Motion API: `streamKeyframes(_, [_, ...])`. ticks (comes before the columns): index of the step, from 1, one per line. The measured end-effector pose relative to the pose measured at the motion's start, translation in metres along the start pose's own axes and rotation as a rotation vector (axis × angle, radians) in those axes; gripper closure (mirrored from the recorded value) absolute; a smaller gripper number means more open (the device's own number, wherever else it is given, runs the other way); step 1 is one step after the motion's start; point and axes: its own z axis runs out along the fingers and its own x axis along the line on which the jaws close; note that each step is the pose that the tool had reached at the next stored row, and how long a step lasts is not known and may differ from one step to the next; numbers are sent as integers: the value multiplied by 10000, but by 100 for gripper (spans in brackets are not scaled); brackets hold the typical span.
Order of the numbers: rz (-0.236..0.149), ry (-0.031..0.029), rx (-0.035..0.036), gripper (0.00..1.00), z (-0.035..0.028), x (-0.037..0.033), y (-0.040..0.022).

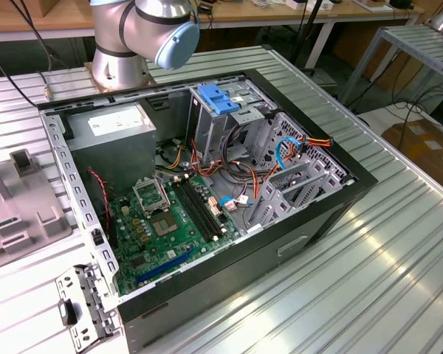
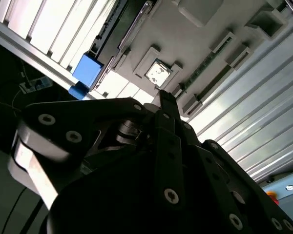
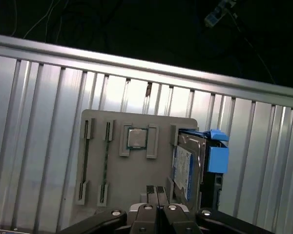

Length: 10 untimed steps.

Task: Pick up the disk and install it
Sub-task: 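Pick up the disk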

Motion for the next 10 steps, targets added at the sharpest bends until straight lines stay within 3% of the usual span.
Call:
streamKeyframes(4, [417,-11,9,89,8,-1,0])
streamKeyframes(6, [1012,-27,24,89,23,0,-1])
streamKeyframes(10, [1130,-33,27,89,28,0,0])
